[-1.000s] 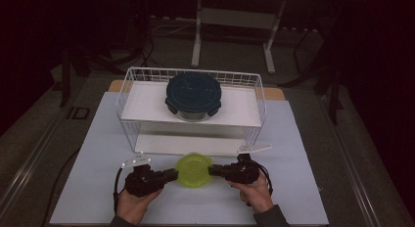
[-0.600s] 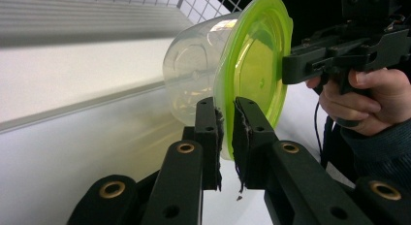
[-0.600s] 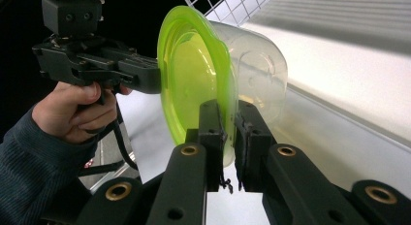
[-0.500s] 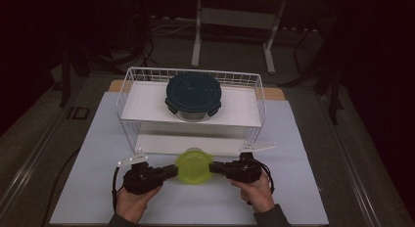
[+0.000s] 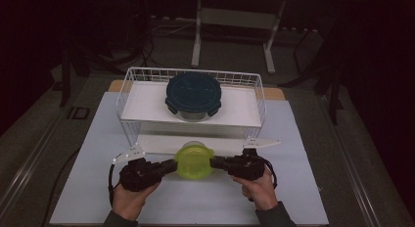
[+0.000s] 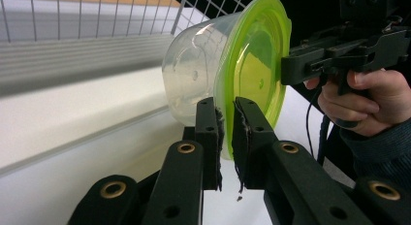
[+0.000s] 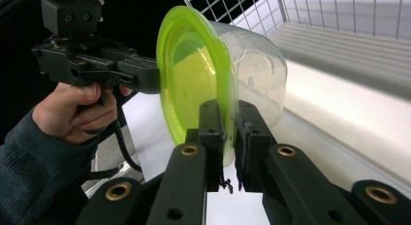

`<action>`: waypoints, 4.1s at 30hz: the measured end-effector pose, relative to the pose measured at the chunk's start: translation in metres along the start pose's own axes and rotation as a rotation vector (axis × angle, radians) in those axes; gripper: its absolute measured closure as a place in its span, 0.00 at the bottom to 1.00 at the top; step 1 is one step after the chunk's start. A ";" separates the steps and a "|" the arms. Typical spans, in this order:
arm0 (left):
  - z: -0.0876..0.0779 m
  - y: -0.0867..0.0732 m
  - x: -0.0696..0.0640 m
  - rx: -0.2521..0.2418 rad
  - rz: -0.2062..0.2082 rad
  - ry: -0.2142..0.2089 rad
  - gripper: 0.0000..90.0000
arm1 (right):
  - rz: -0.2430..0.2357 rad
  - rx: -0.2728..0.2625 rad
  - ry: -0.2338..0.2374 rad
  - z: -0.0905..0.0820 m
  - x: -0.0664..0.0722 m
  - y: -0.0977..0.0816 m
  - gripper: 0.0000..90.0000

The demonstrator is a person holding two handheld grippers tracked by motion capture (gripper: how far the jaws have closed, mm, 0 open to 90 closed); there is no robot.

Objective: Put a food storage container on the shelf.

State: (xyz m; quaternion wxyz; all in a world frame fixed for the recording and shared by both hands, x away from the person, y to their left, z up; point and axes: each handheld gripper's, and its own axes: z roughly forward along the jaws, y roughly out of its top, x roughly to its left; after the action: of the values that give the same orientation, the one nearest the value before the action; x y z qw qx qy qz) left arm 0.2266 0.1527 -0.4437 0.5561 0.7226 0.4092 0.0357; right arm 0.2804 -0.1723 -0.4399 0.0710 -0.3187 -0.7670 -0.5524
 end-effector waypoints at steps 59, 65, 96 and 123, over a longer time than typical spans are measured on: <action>-0.045 0.130 -0.047 -0.153 0.119 0.005 0.90 | -0.089 -0.136 0.005 -0.052 0.052 0.120 0.91; -0.041 0.149 -0.042 -0.189 0.121 0.027 0.89 | -0.072 -0.157 -0.005 -0.051 0.047 0.138 0.91; -0.024 0.169 -0.017 -0.289 0.074 0.152 0.61 | 0.099 -0.210 -0.026 -0.027 0.013 0.173 0.89; -0.020 0.175 -0.002 -0.314 -0.004 0.183 0.62 | 0.145 -0.235 -0.133 -0.014 0.011 0.196 0.81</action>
State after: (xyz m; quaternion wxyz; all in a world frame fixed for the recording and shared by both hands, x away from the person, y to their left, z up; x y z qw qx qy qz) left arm 0.3119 0.1587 -0.2900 0.6224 0.6198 0.4490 0.1638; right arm 0.3793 -0.1439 -0.2719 0.0220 -0.4151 -0.6751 -0.6094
